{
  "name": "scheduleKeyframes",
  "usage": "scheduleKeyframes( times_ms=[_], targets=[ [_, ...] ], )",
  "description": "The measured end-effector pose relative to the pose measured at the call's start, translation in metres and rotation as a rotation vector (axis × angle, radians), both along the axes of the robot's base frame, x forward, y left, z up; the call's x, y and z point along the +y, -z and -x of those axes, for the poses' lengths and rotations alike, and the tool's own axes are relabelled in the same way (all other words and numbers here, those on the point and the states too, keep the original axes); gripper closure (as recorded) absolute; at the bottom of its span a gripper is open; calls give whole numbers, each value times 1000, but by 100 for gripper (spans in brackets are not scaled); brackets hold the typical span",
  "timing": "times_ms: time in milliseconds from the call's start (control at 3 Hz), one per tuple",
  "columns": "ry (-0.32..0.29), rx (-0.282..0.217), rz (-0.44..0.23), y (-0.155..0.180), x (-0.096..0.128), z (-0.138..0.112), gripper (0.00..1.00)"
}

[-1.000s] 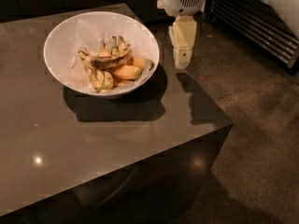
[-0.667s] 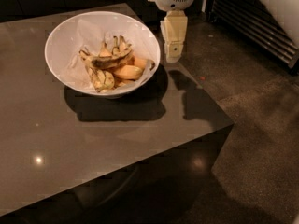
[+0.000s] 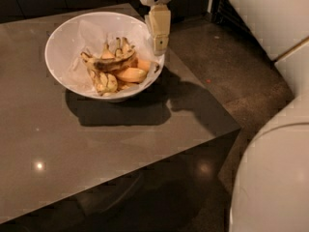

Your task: Pick banana from white bowl

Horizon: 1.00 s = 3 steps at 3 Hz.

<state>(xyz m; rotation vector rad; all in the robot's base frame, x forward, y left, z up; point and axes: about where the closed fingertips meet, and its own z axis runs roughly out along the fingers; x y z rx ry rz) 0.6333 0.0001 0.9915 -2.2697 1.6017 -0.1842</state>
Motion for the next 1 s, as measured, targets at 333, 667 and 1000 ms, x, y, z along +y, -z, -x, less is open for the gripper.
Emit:
scheduleKeyframes(
  times_ms=[333, 667, 1000],
  targets=[
    [-16, 27, -7, 8, 10, -9, 5],
    [-11, 59, -13, 16, 15, -14, 9],
    [-14, 71, -21, 18, 20, -14, 0]
  ],
)
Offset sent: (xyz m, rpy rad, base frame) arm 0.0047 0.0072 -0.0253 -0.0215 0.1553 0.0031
